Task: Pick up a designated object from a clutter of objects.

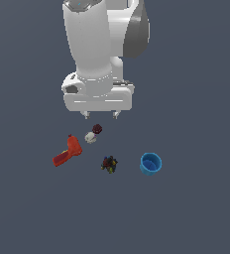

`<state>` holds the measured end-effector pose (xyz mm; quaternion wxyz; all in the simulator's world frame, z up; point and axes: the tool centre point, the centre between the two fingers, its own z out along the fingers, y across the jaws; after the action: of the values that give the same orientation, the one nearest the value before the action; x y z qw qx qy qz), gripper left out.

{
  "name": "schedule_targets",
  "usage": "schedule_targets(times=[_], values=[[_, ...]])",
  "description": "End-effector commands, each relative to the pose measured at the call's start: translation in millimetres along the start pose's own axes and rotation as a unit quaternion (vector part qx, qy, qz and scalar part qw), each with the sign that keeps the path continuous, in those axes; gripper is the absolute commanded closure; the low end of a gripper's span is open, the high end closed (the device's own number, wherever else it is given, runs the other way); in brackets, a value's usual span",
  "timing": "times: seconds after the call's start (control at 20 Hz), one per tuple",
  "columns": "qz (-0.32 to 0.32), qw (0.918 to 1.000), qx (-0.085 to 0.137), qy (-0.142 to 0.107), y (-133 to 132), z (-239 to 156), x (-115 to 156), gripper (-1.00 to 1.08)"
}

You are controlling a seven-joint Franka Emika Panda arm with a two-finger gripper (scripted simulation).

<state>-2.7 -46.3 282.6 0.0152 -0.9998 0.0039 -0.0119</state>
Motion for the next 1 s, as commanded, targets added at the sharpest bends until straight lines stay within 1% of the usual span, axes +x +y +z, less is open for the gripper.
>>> schedule_targets(times=[0.0,0.25,0.5,0.75,0.95], values=[[-0.018,0.9998,-0.001,-0.001,7,13,-2,-0.92],[-0.063,0.998,-0.004,-0.002,23,45,-9,-0.92],[-0.113,0.9936,-0.007,-0.005,40,78,-19,-0.92],[-0.162,0.9868,-0.009,-0.007,55,110,-32,-0.92],[-0.201,0.9795,-0.01,-0.01,67,134,-45,-0.92]])
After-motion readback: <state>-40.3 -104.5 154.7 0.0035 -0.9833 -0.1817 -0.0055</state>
